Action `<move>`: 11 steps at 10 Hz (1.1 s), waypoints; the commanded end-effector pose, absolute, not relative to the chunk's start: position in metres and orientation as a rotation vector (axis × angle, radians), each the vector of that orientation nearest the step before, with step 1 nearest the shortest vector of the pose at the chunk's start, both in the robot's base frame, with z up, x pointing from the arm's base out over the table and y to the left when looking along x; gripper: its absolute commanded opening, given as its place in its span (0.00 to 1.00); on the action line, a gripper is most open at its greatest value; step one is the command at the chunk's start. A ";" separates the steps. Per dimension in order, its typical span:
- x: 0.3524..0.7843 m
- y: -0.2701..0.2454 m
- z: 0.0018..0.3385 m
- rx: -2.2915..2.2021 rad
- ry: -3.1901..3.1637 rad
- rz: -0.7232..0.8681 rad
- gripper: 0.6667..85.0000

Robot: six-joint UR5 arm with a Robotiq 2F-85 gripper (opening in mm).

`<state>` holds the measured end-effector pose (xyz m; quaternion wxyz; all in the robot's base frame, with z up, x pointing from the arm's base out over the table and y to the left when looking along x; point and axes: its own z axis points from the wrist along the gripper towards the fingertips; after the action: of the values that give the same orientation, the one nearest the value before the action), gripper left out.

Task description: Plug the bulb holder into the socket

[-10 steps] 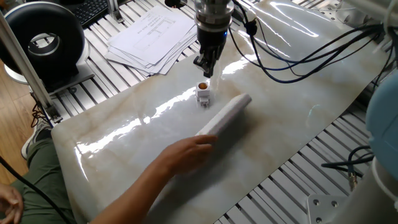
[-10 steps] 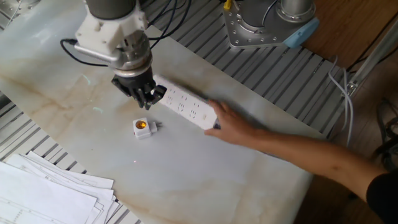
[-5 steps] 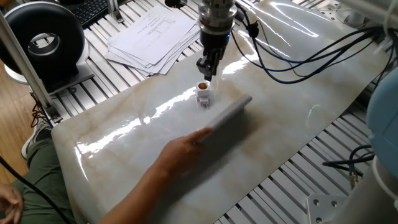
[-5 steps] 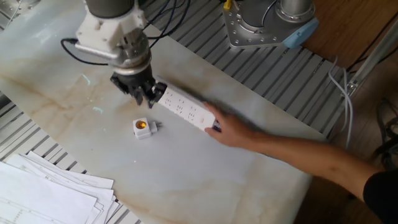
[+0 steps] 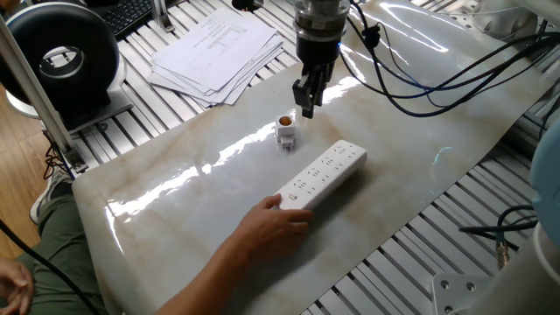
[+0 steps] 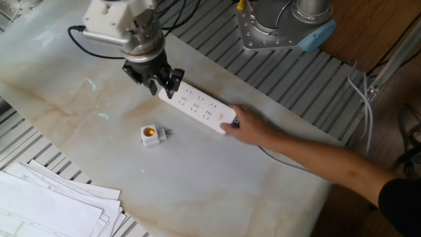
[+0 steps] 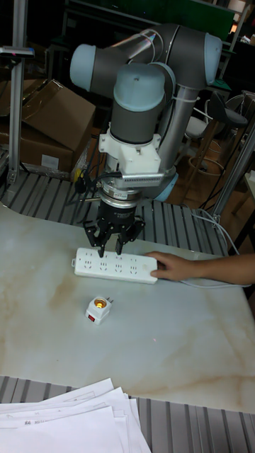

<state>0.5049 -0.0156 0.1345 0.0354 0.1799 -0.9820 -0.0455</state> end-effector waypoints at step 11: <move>0.578 0.000 0.096 0.951 -3.107 -0.106 0.53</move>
<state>0.5710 -0.0090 0.0941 -0.0374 0.2492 -0.9675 -0.0215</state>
